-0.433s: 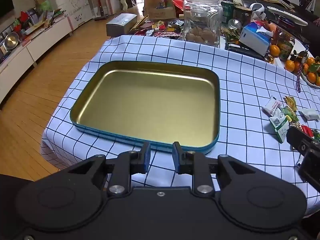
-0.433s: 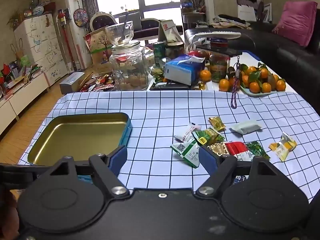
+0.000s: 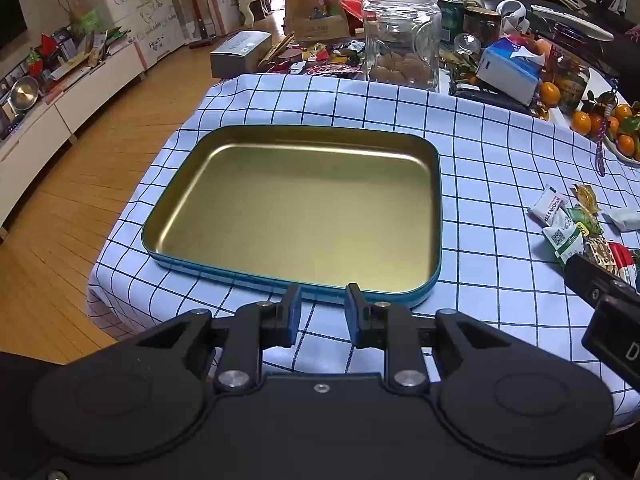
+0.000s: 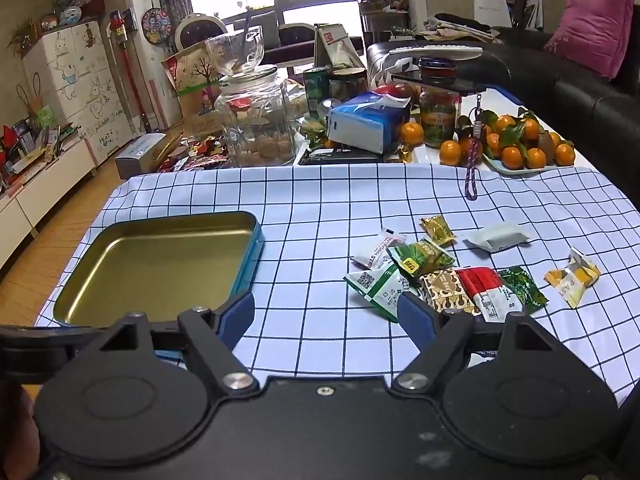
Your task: Organize snacks
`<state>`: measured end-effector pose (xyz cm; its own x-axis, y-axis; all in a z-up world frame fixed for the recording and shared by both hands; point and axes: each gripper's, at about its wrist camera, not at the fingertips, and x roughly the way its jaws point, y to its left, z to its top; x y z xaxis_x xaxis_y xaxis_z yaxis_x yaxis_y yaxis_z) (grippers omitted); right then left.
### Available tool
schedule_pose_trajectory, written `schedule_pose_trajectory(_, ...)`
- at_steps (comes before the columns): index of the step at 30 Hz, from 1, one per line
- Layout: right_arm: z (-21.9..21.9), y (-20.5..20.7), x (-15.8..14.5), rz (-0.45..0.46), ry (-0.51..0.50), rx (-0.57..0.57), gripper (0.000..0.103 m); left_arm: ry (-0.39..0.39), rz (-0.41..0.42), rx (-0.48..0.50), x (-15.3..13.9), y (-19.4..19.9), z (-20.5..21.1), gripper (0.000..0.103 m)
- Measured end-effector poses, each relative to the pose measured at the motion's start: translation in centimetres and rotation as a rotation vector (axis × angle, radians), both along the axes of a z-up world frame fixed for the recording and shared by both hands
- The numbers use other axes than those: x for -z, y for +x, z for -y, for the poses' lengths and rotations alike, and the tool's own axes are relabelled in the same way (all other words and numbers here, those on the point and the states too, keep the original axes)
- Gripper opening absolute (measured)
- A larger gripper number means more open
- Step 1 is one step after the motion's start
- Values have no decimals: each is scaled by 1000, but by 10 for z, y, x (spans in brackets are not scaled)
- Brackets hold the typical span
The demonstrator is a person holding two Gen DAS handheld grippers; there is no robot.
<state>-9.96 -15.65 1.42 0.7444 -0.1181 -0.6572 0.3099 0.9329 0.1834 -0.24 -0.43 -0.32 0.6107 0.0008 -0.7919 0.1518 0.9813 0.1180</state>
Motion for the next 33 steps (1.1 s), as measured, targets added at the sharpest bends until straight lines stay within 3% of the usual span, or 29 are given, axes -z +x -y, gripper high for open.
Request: schedule_pose_trajectory(33,0,5,5,-33,-8,7,83,1,-8,4,1,2,4,34)
